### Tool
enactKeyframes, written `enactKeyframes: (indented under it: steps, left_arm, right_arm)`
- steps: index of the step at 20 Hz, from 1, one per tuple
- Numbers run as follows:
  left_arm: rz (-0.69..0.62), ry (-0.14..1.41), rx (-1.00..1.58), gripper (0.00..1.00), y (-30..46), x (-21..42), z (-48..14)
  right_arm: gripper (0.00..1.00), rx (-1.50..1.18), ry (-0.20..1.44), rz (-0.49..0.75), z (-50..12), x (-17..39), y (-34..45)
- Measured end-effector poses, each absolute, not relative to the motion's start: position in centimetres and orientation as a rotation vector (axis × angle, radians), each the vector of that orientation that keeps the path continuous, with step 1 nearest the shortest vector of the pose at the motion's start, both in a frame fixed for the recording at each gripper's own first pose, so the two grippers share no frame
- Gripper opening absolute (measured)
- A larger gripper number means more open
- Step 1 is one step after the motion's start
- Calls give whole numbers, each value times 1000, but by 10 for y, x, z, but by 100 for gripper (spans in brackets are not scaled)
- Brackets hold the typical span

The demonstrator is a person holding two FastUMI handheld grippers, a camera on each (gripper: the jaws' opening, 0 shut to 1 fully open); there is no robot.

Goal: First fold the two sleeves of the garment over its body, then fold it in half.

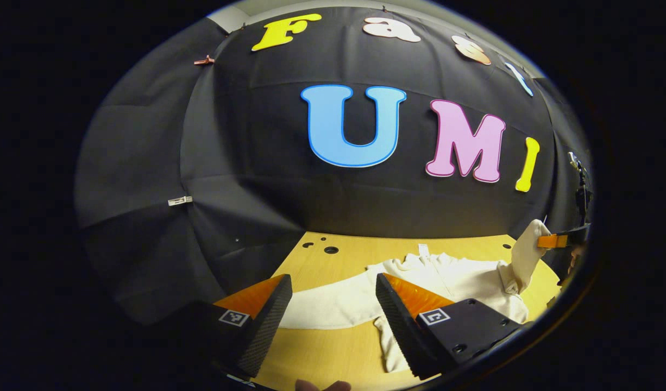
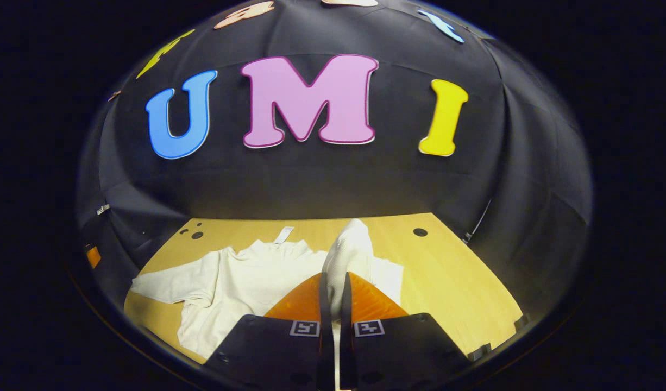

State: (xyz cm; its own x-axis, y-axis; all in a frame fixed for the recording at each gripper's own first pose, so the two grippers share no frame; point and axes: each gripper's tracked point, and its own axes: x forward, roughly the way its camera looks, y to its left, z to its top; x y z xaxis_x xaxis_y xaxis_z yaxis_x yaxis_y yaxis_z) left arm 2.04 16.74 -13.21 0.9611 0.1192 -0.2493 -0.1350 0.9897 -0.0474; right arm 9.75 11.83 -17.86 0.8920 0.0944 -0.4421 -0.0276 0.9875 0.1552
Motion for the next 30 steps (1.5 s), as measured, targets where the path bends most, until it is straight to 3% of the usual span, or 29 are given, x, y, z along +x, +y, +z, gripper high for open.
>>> enactKeyframes:
  steps: [6, 7, 8, 25, 29, 30]
  left_arm:
    - [159, 271, -74, 98, 198, 23, -147]
    - [165, 276, -74, 98, 203, 24, -150]
    - [168, 282, -74, 98, 207, 24, -152]
    - [205, 410, -116, 98, 261, 35, -223]
    - [224, 459, -132, 98, 270, 42, -249]
    - [230, 467, -126, 98, 274, 44, -253]
  right_arm:
    - [8, 133, 520, 141, -205, 120, 189]
    - [2, 129, 530, 151, -212, 124, 200]
    - [8, 126, 542, 161, -218, 127, 211]
    - [14, 40, 794, 320, -333, 136, 335]
    - [41, 170, 803, 419, -321, 130, 366]
    - [43, 207, 793, 452, -314, 129, 374]
